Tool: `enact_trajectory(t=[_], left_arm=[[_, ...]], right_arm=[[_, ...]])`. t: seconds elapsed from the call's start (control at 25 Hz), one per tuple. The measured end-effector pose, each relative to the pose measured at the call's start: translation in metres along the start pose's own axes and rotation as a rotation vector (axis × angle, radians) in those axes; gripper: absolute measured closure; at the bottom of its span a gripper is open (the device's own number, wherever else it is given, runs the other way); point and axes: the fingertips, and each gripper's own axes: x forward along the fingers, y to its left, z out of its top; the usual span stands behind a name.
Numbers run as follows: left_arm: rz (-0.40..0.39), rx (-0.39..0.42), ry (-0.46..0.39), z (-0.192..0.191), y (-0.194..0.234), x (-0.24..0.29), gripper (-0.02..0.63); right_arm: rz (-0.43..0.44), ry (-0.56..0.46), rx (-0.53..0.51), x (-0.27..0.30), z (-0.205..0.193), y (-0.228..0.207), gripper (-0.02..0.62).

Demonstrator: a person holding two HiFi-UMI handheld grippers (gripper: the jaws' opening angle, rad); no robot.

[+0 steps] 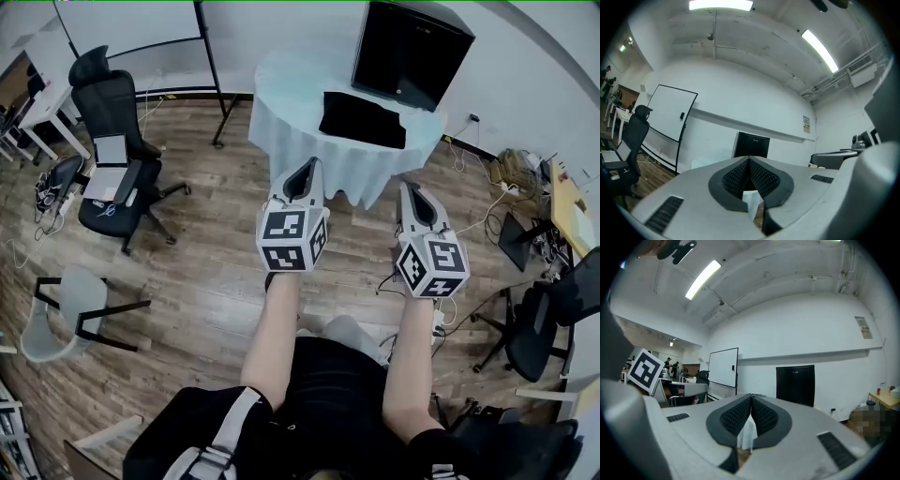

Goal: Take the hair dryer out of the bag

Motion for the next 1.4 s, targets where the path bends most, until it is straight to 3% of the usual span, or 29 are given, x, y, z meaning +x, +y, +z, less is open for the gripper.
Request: enact_trajectory(t=[0.32,0.76,1.16,1.4], left_arm=[[0.031,-0.015,0.008,-0.007,0.007,0.022,0.598],[0.035,0.027,0.102,-0.037,0.025,0.091,0.598],[-0.022,0.09,0.234,-0.078,0.018,0.199,0.598],[-0.038,0.115,0.265,-0.082,0.014,0.269,0.598]], right_arm=[[-0.009,0.014,0.01,0.014,-0.006,-0.018,0.594],[0.043,0.036,0.093,0.091,-0.034,-0.049,0.594],[-0.006,0.105,0.243,0.17,-0.081,-0.138,0.594],[0.005,0.118,0.232,0.217,-0.077,-0.184,0.594]])
